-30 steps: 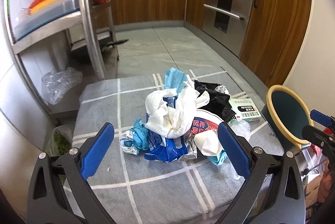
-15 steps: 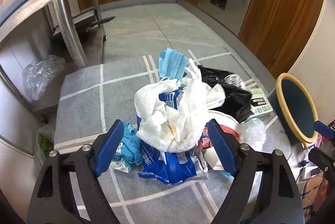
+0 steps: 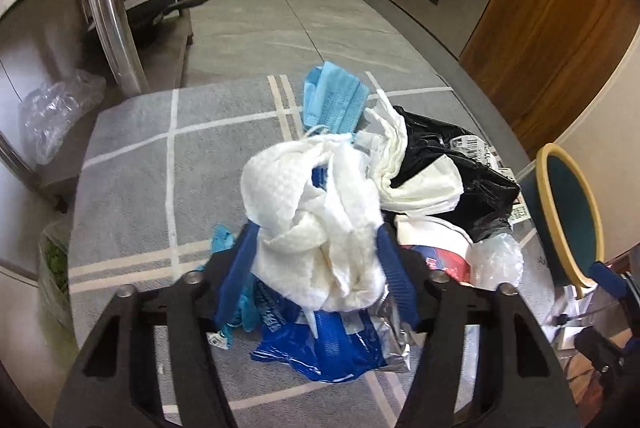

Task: Collect trash
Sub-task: 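Grasp the white tissue with the left gripper while the right gripper grasps the clear plastic bag, then carry the tissue and plastic bag in both grippers over the teal bin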

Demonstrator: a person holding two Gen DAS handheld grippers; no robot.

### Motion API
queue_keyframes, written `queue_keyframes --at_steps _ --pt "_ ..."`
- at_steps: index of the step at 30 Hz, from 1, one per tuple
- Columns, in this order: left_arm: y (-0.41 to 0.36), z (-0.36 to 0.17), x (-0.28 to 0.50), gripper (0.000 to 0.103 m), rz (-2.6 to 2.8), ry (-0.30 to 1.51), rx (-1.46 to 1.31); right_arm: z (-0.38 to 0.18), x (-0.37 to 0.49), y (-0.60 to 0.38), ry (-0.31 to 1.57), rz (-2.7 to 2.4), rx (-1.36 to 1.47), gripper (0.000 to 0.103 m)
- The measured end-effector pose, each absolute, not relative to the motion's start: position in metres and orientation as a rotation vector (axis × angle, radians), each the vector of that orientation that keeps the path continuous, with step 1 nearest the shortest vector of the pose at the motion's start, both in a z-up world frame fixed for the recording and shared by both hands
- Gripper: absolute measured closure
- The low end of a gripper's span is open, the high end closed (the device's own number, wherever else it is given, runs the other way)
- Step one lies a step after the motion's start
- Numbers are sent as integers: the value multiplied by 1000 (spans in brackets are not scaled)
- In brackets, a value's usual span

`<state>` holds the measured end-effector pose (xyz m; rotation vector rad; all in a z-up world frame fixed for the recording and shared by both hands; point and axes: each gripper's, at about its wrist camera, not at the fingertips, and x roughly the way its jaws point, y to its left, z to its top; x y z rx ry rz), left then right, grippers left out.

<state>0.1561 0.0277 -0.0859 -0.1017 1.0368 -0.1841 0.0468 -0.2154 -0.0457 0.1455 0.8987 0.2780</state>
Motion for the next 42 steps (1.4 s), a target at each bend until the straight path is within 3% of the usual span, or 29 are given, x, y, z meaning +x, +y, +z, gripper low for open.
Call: queue_keyframes --at_steps 4,7,9,14,19,23,29,34,42 --pt "28 -89 155 78 -223 1063 -129 -49 49 -214 906 281 149 5" --pt "34 -85 153 90 -228 1057 -166 -53 52 -215 914 278 159 5" --pt "38 -81 151 92 -226 1046 -185 -56 55 -216 921 278 171 7" --pt "54 -61 144 93 -223 996 -255 -65 60 -218 930 287 197 12" --pt "68 -38 133 93 -212 937 -304 -79 70 -217 959 297 217 28" --pt "74 -22 127 93 -211 899 -326 -91 81 -214 981 299 229 32" --pt "69 -12 124 93 -230 872 -315 -109 93 -208 1019 310 256 45" --pt "57 -8 123 93 -244 862 -285 -113 90 -205 1025 357 271 70" --pt "45 3 120 93 -266 833 -272 -94 76 -216 994 359 273 73"
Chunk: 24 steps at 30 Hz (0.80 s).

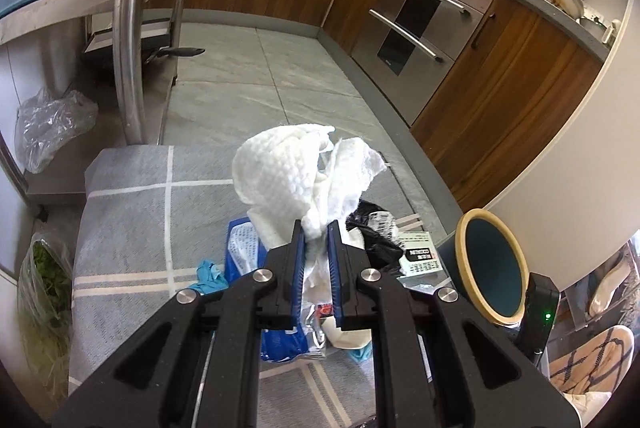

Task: Collect trash
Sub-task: 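Carry the tissue and plastic bag in both grippers over the teal bin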

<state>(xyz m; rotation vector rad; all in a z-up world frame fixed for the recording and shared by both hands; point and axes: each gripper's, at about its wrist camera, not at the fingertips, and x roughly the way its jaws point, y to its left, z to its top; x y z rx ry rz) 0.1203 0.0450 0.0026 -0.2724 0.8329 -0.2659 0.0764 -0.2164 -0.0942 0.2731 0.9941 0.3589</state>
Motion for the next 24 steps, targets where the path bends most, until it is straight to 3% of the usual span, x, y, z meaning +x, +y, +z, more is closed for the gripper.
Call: queue_keyframes --at_steps 24 --pt "-98 29 118 93 -486 815 -134 -14 29 -324 755 206 281 73"
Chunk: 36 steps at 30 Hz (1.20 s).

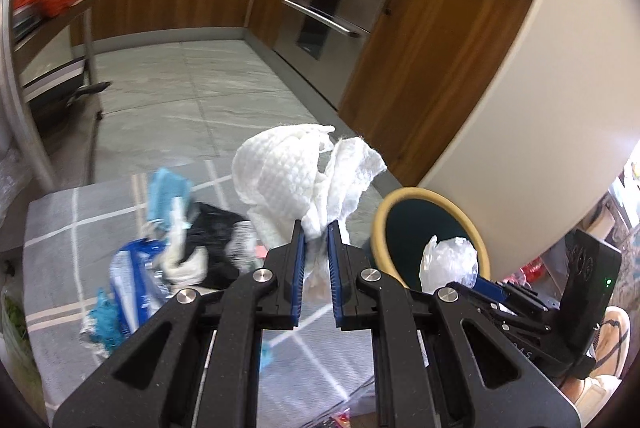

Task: Collect trash
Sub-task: 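Carry the tissue and plastic bag in both grippers over the teal bin, then open both grippers to drop the tissue and plastic bag into the bin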

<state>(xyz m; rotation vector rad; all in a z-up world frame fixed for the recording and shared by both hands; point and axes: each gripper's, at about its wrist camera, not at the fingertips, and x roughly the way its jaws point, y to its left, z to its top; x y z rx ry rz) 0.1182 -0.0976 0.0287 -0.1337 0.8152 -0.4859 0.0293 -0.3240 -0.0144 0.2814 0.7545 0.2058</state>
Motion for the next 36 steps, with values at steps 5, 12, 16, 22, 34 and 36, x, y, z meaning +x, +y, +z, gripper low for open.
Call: queue_keyframes --at_steps 5,12,16,22,34,36 --pt "-137 23 121 93 -537 835 -97 -13 21 -353 732 152 311 73" --pt "-189 5 125 93 -607 890 -60 -18 11 -394 709 53 369 73" --pt "-213 -11 128 93 -649 932 -71 -26 6 -413 710 -3 404 73" --pt "-258 -34 133 93 -721 981 -67 -40 4 -432 727 -62 442 73" --pt "-308 -71 146 92 -758 1056 -1 -64 6 -454 769 -109 499 73" --pt "-313 -74 145 88 -757 1063 9 -66 6 -456 772 -112 503 73"
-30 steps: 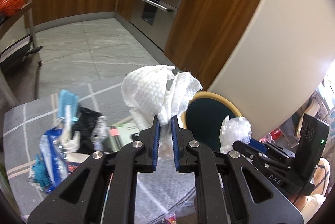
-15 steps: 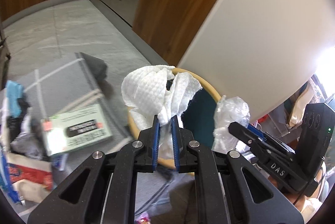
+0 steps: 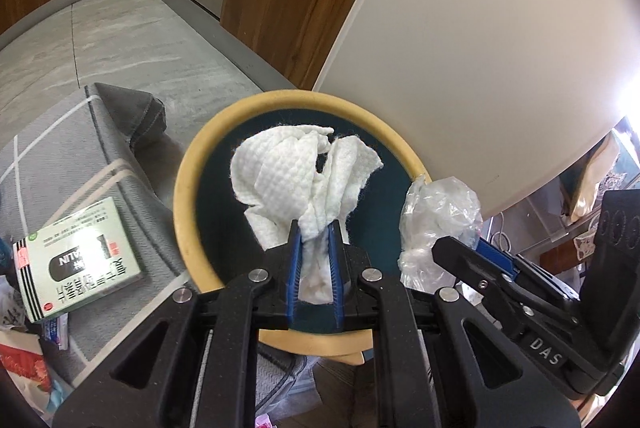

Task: Collect trash
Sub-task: 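Open both grippers to drop the tissue and plastic bag into the bin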

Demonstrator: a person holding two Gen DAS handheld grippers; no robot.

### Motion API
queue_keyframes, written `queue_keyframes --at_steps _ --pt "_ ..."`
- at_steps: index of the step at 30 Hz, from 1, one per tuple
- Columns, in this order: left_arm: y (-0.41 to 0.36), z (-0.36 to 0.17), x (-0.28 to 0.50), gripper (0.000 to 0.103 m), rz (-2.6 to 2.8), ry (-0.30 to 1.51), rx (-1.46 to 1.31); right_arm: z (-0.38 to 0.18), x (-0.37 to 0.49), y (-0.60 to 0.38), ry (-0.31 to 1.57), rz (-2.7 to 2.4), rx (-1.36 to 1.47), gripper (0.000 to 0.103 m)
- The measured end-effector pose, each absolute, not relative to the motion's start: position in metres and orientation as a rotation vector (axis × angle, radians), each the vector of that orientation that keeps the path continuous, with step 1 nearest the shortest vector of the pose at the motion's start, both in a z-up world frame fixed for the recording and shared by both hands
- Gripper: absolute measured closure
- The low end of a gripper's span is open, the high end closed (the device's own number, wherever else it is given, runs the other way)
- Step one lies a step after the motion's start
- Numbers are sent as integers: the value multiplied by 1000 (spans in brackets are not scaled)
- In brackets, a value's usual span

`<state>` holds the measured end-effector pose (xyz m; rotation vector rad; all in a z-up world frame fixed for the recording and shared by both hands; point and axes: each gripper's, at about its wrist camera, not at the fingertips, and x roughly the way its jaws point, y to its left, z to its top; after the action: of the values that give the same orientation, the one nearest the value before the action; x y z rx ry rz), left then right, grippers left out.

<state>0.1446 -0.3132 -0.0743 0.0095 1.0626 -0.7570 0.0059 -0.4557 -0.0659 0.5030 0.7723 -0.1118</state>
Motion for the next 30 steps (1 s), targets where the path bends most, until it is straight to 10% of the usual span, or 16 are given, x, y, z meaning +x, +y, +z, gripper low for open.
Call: queue_keyframes --at_steps 10,15,21,30 --pt "-309 -65 146 44 -753 1034 0 -76 14 -459 804 -124 511 73" --pt "-293 -52 150 38 -732 1009 -34 -80 24 -457 829 -133 491 66" --pt "-275 -37 150 34 -710 981 -64 -83 31 -451 855 -157 465 35" --pt "-232 -20 148 30 -654 942 -91 -73 27 -440 865 -133 434 31"
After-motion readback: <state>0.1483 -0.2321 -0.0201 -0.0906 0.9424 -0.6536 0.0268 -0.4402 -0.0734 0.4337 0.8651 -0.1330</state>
